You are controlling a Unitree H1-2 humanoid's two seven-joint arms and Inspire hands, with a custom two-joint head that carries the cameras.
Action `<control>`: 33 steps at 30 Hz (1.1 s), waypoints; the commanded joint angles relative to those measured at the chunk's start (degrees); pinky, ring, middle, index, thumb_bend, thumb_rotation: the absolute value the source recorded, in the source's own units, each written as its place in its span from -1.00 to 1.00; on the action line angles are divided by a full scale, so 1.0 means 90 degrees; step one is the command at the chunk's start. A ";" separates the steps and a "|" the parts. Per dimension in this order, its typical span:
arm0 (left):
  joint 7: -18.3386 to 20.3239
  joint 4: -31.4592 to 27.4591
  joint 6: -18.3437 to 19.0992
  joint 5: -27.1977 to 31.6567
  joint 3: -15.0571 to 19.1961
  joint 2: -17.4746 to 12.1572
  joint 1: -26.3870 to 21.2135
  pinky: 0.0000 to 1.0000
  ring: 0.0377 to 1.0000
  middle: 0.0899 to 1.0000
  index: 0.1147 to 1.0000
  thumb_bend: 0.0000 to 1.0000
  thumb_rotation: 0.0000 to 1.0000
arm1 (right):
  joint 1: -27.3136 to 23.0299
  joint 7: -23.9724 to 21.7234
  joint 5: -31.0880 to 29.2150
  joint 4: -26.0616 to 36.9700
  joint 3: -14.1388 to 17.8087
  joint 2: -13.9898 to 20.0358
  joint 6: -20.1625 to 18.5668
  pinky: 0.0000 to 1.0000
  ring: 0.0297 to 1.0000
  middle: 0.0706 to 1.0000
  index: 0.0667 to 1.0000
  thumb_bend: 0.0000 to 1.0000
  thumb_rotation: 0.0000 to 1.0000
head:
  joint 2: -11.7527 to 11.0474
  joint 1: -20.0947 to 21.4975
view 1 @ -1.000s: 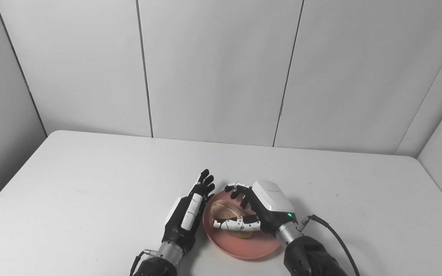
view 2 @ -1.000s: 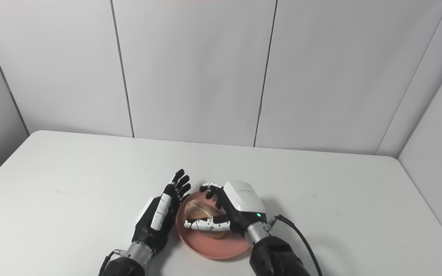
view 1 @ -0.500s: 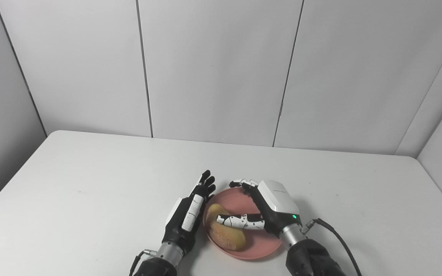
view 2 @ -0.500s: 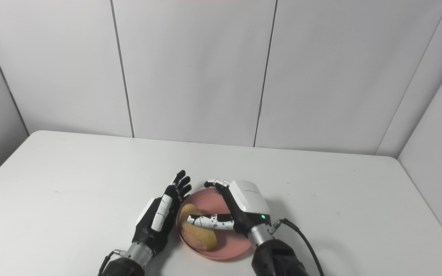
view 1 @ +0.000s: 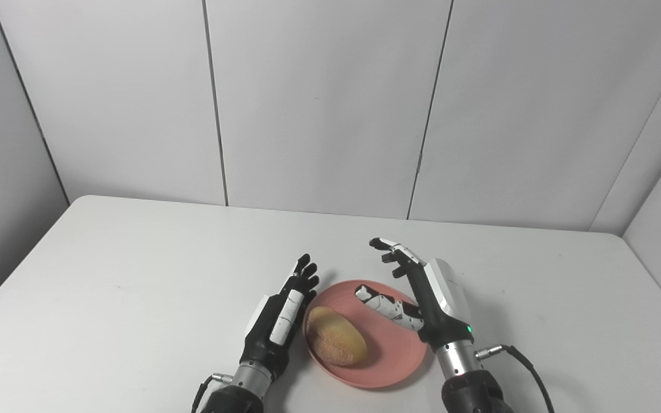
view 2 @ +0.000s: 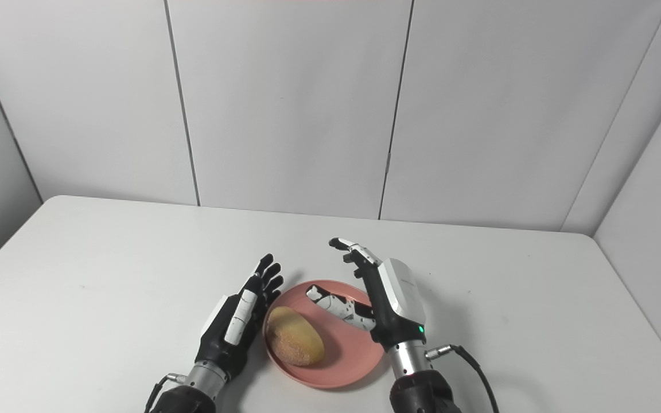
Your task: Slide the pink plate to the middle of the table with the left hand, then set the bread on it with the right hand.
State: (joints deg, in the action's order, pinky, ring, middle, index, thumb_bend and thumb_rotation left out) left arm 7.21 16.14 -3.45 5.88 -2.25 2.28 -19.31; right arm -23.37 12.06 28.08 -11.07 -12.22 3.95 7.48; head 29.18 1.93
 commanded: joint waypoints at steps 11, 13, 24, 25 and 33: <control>-0.0920 0.0517 -0.1345 -0.1289 -0.0048 -0.0222 0.0161 1.00 1.00 0.97 1.00 0.77 0.87 | -0.0006 -0.0314 -0.2198 -0.1132 0.0856 -0.0328 0.1257 0.71 0.78 0.78 0.81 0.63 1.00 | 0.0013 0.0026; -0.1061 0.0538 -0.1364 -0.1450 -0.0057 -0.0235 0.0153 1.00 1.00 0.97 1.00 0.75 0.93 | -0.0025 -0.0421 -0.2540 -0.1313 0.1021 -0.0418 0.1279 0.77 0.81 0.81 0.86 0.75 1.00 | 0.0013 0.0026; -0.1170 0.0638 -0.1180 -0.1250 0.0070 -0.0179 0.0107 1.00 1.00 1.00 1.00 0.71 0.96 | -0.0082 -0.0616 -0.3325 -0.1767 0.1542 -0.0667 0.0848 0.94 0.88 0.88 0.91 0.71 1.00 | 0.0027 0.0083; -0.1141 0.0633 -0.1120 -0.1191 0.0079 -0.0180 0.0105 1.00 1.00 1.00 1.00 0.75 0.96 | -0.0082 -0.0628 -0.3379 -0.1786 0.1577 -0.0687 0.0811 0.97 0.91 0.89 0.92 0.68 1.00 | 0.0027 0.0083; -0.0905 0.0616 -0.0250 -0.0345 0.0385 -0.0059 0.0012 1.00 1.00 1.00 1.00 0.91 0.88 | -0.0064 -0.0585 -0.3446 -0.2003 0.1683 -0.0787 0.0894 1.00 0.94 0.90 0.91 0.64 1.00 | 0.0051 0.0117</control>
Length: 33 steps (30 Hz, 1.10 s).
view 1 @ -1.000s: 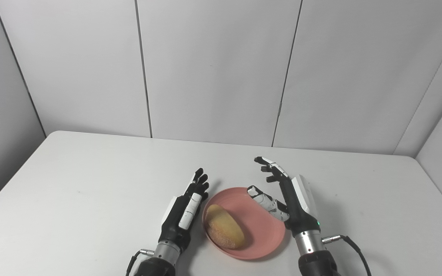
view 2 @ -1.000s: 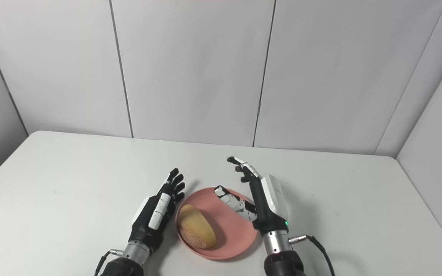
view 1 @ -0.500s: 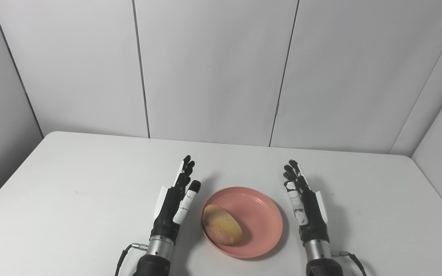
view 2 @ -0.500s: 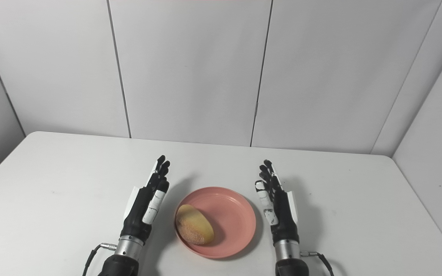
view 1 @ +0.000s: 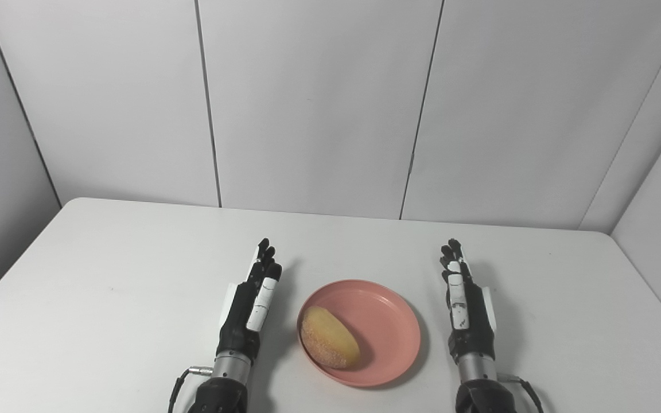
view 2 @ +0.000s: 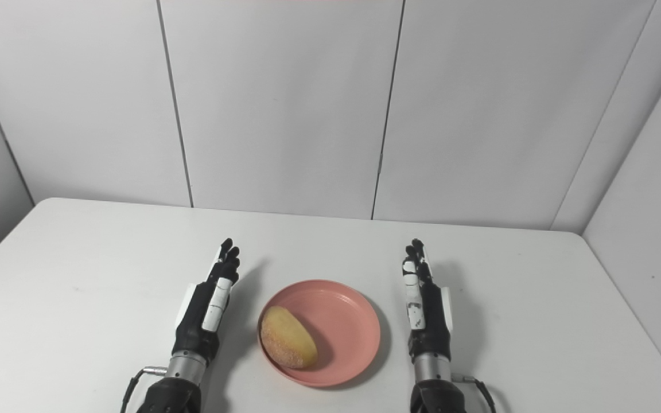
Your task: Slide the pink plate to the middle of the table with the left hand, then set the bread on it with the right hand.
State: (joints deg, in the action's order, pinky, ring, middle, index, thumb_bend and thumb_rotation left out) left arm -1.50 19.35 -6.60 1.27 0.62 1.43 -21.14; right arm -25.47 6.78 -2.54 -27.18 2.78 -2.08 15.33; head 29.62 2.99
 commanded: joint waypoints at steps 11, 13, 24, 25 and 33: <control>0.0302 0.0105 0.0530 0.0641 0.0284 -0.0105 0.0182 1.00 1.00 1.00 1.00 0.82 0.93 | 0.0223 0.0417 0.0087 -0.0107 0.0098 -0.0429 -0.0454 1.00 0.95 0.87 0.90 0.63 1.00 | 0.0214 0.0629; 0.0318 0.0038 0.0616 0.0638 0.0291 -0.0126 0.0201 1.00 1.00 1.00 1.00 0.79 0.93 | 0.0246 0.0477 0.0137 -0.0053 0.0088 -0.0468 -0.0556 1.00 0.95 0.87 0.89 0.62 1.00 | 0.0266 0.0648; 0.0307 -0.0062 0.0528 0.0664 0.0318 -0.0081 0.0268 1.00 1.00 1.00 1.00 0.90 0.88 | 0.0308 0.0460 0.0123 0.0040 0.0102 -0.0498 -0.0660 1.00 0.94 0.86 0.88 0.60 1.00 | 0.0349 0.0607; 0.0295 -0.0060 0.0523 0.0665 0.0328 -0.0071 0.0270 1.00 1.00 1.00 1.00 0.94 0.88 | 0.0304 0.0448 0.0112 0.0026 0.0104 -0.0495 -0.0646 1.00 0.94 0.86 0.88 0.62 1.00 | 0.0346 0.0604; 0.0192 0.0039 0.0328 0.0589 0.0379 -0.0008 0.0264 1.00 1.00 1.00 1.00 0.94 0.89 | 0.0306 0.0393 0.0035 0.0018 0.0120 -0.0485 -0.0692 1.00 0.94 0.87 0.89 0.66 1.00 | 0.0332 0.0577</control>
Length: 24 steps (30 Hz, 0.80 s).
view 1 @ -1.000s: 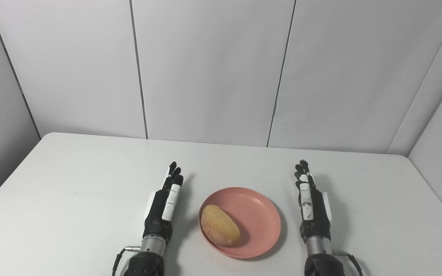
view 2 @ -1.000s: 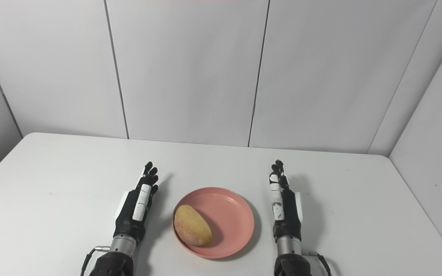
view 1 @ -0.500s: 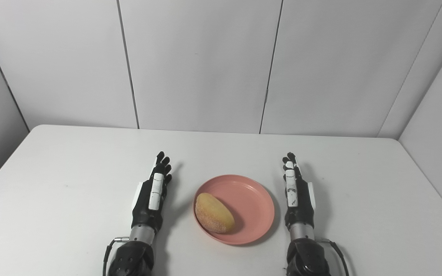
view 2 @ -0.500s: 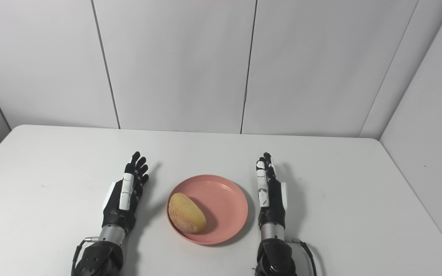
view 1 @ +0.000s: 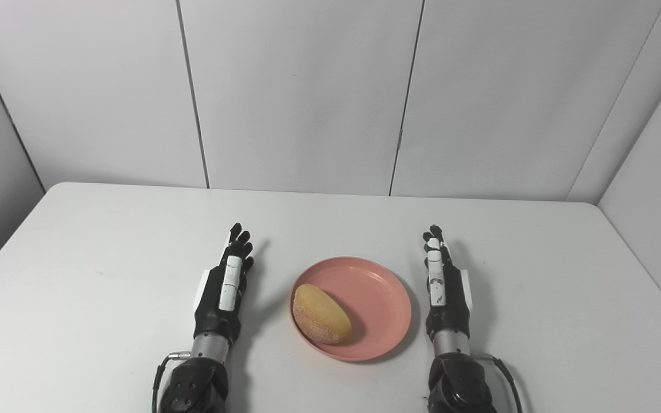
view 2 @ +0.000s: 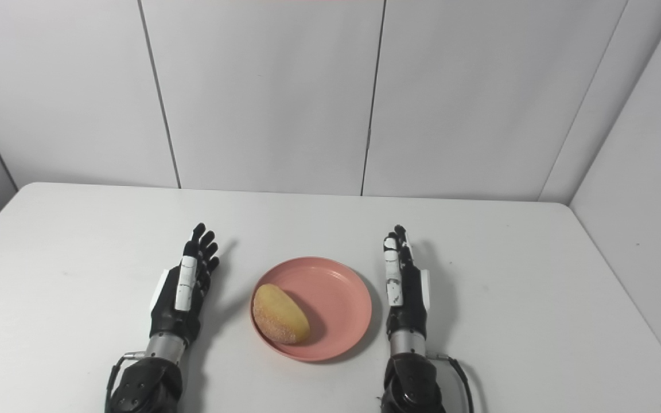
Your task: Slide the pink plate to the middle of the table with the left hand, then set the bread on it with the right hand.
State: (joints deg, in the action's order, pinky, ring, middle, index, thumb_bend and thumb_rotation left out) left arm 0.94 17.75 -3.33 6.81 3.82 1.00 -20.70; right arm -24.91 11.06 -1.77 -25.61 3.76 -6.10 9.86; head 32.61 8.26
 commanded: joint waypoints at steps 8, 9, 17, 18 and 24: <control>-0.0260 0.0221 -0.0190 -0.0183 0.0020 0.0092 0.0230 1.00 1.00 1.00 1.00 0.82 0.90 | 0.0269 -0.0212 -0.0175 -0.0095 0.0006 0.0002 -0.0148 1.00 0.91 0.84 0.87 0.65 1.00 | -0.0011 -0.0051; -0.0265 0.0216 -0.0195 -0.0189 0.0021 0.0098 0.0230 1.00 1.00 1.00 1.00 0.82 0.89 | 0.0270 -0.0224 -0.0179 -0.0092 0.0005 0.0009 -0.0160 1.00 0.91 0.84 0.87 0.65 1.00 | -0.0012 -0.0063; -0.0230 0.0233 -0.0228 -0.0177 -0.0010 0.0097 0.0211 1.00 1.00 1.00 1.00 0.80 0.86 | 0.0320 -0.0450 -0.0323 -0.0073 -0.0021 0.0095 -0.0260 1.00 0.88 0.80 0.84 0.68 1.00 | -0.0027 -0.0099; -0.0224 0.0214 -0.0195 -0.0185 -0.0021 0.0093 0.0215 1.00 1.00 1.00 1.00 0.78 0.87 | 0.0327 -0.0477 -0.0324 -0.0087 -0.0030 0.0109 -0.0244 1.00 0.88 0.80 0.84 0.68 1.00 | -0.0027 -0.0099; -0.0237 0.0199 -0.0108 -0.0214 -0.0045 0.0080 0.0221 1.00 1.00 1.00 1.00 0.80 0.87 | 0.0357 -0.0520 -0.0291 -0.0093 -0.0049 0.0132 -0.0233 1.00 0.87 0.78 0.81 0.72 1.00 | -0.0032 -0.0094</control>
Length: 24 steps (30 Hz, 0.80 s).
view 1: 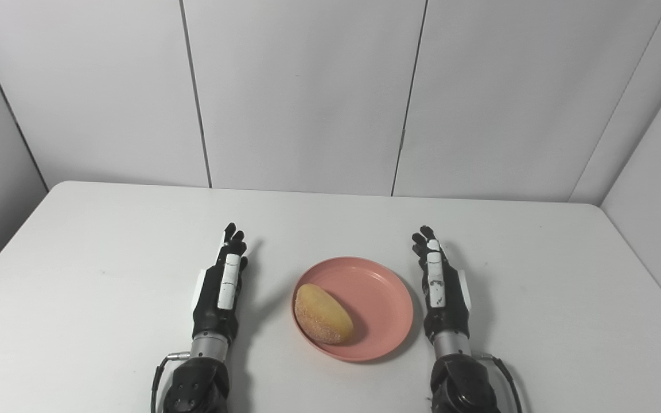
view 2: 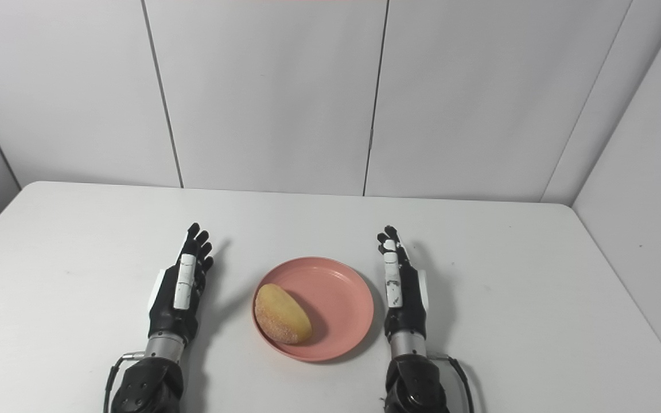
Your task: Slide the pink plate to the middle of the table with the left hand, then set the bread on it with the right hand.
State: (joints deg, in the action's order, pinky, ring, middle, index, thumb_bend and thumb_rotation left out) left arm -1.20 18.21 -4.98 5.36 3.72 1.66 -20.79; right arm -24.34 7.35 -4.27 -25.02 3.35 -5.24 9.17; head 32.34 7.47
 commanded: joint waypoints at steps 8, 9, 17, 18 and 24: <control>0.0051 0.0150 0.0096 -0.0135 -0.0114 -0.0065 0.0216 1.00 1.00 1.00 1.00 0.76 0.85 | 0.0301 -0.0006 0.0100 -0.0172 0.0002 0.0041 -0.0176 1.00 0.89 0.79 0.81 0.73 1.00 | -0.0021 0.0002; 0.0066 0.0151 0.0106 -0.0136 -0.0132 -0.0079 0.0215 1.00 1.00 1.00 1.00 0.79 0.85 | 0.0302 0.0003 0.0108 -0.0172 0.0009 0.0039 -0.0170 1.00 0.89 0.80 0.81 0.72 1.00 | -0.0021 0.0002; 0.0233 0.0000 0.0329 -0.0091 -0.0287 -0.0190 0.0236 1.00 1.00 1.00 1.00 0.88 0.86 | 0.0318 0.0032 0.0127 -0.0109 0.0048 0.0065 -0.0175 1.00 0.88 0.81 0.82 0.67 1.00 | -0.0034 0.0015; 0.0240 -0.0006 0.0328 -0.0079 -0.0281 -0.0186 0.0237 1.00 1.00 1.00 1.00 0.88 0.86 | 0.0323 0.0038 0.0133 -0.0083 0.0050 0.0073 -0.0191 1.00 0.88 0.81 0.82 0.67 1.00 | -0.0045 0.0014; 0.0313 0.0001 0.0259 0.0015 -0.0236 -0.0155 0.0252 1.00 1.00 1.00 1.00 0.89 0.82 | 0.0350 0.0060 0.0207 -0.0038 0.0046 0.0150 -0.0206 1.00 0.88 0.82 0.82 0.66 1.00 | -0.0088 0.0024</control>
State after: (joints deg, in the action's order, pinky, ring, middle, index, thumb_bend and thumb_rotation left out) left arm 1.20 17.23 -3.15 5.09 1.42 0.33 -20.48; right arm -23.98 7.65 -3.01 -24.08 3.38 -4.69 8.89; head 31.47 7.73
